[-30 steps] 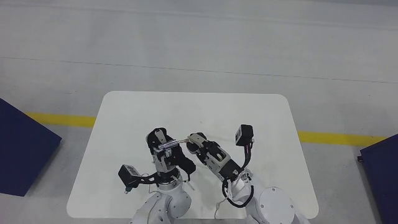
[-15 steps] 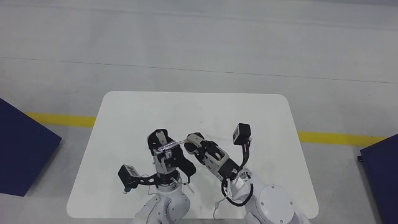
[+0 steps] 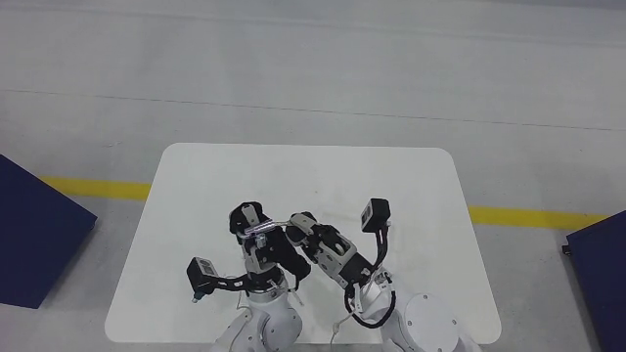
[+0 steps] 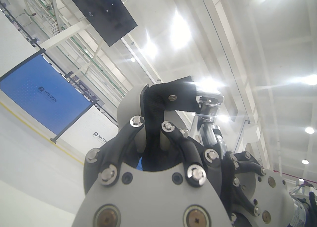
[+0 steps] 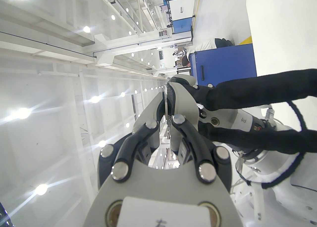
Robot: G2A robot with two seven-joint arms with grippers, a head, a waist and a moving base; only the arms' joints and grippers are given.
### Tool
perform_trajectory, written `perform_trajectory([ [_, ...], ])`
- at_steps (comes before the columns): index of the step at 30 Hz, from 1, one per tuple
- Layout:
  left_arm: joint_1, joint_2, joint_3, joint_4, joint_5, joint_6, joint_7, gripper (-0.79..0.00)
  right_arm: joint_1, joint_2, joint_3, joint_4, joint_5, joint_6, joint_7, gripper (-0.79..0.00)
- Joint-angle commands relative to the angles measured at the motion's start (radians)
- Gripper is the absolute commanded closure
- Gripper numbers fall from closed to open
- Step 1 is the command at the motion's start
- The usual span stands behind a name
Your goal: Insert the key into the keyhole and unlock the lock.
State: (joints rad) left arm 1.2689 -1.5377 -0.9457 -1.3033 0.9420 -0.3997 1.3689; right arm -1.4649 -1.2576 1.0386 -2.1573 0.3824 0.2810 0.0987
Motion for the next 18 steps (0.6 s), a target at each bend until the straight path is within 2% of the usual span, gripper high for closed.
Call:
perform_trajectory([
  [1, 0.003, -0.002, -0.001, -0.002, -0.005, -0.009, -0.004, 0.000, -0.001, -0.001, -0.001, 0.000, 0.004, -0.003, -0.002, 0.000],
  [18, 0.025, -0.013, -0.014, -0.019, 0.008, -0.082, -0.047, 0.000, 0.001, -0.009, 0.007, 0.004, 0.022, 0.000, 0.006, 0.000],
])
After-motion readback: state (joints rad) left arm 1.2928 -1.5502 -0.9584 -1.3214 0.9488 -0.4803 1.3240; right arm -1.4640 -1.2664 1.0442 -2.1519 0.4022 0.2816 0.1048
